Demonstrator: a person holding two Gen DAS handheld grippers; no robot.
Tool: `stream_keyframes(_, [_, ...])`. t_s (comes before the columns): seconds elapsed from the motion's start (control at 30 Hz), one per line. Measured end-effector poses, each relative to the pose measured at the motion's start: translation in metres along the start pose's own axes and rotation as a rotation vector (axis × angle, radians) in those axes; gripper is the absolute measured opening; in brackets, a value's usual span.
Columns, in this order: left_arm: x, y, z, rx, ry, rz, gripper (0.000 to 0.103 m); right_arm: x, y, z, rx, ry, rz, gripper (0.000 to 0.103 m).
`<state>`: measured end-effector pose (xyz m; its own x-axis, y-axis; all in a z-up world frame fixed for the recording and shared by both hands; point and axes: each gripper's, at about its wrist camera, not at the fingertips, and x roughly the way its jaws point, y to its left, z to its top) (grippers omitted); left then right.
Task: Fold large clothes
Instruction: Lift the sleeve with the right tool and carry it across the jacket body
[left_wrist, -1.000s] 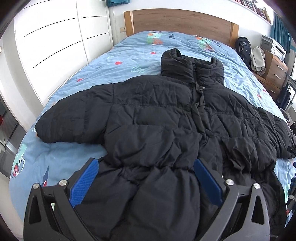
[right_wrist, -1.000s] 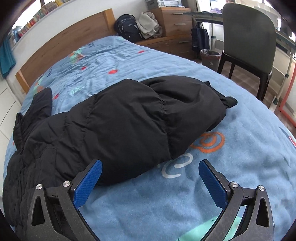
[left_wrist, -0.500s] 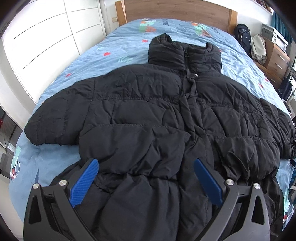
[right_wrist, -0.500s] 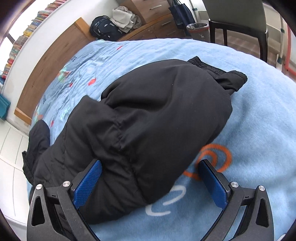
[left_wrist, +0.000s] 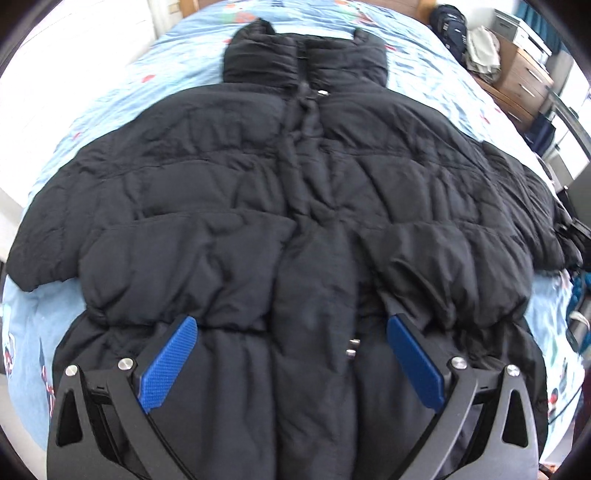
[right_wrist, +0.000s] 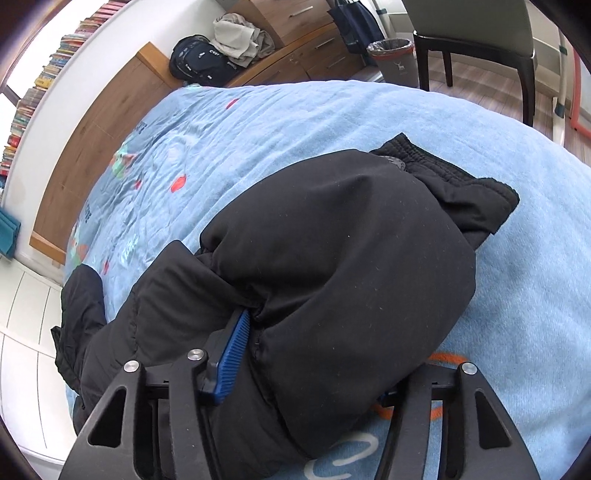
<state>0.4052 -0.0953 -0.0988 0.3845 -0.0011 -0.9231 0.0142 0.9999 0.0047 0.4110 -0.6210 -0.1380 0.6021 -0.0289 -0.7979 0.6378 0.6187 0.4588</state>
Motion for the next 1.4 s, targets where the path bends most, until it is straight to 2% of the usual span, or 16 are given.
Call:
stream_keyframes(0.1, [-0.001, -0.012, 0.0, 0.033, 0.006, -0.013, 0.103, 0.002, 0.002, 0.003, -0.005, 0.004, -0.003, 0.05])
stream_keyframes(0.17, [0.001, -0.015, 0.002, 0.042, 0.011, -0.014, 0.103, 0.004, 0.004, 0.004, -0.014, 0.006, -0.003, 0.043])
stream_keyframes(0.37, [0.006, -0.014, 0.01, 0.023, 0.032, -0.017, 0.103, 0.002, 0.014, 0.006, -0.063, -0.002, -0.015, 0.025])
stream_keyframes(0.47, [0.008, -0.015, 0.013, 0.026, 0.036, -0.011, 0.103, -0.001, 0.022, 0.008, -0.1, -0.009, -0.022, 0.02])
stream_keyframes(0.63, [0.01, -0.014, 0.016, 0.035, 0.041, -0.003, 0.103, -0.012, 0.045, 0.006, -0.198, -0.043, -0.052, 0.016])
stream_keyframes(1.0, [-0.003, 0.004, 0.028, 0.017, 0.025, -0.001, 0.103, -0.054, 0.132, -0.013, -0.376, -0.09, 0.056, 0.013])
stream_keyframes(1.17, [-0.009, 0.019, 0.029, 0.005, 0.023, 0.0, 0.103, -0.076, 0.18, -0.039, -0.492, -0.098, 0.108, 0.013])
stream_keyframes(1.4, [-0.019, 0.058, 0.023, -0.027, 0.041, 0.033, 0.103, -0.091, 0.247, -0.102, -0.703, -0.06, 0.155, 0.013])
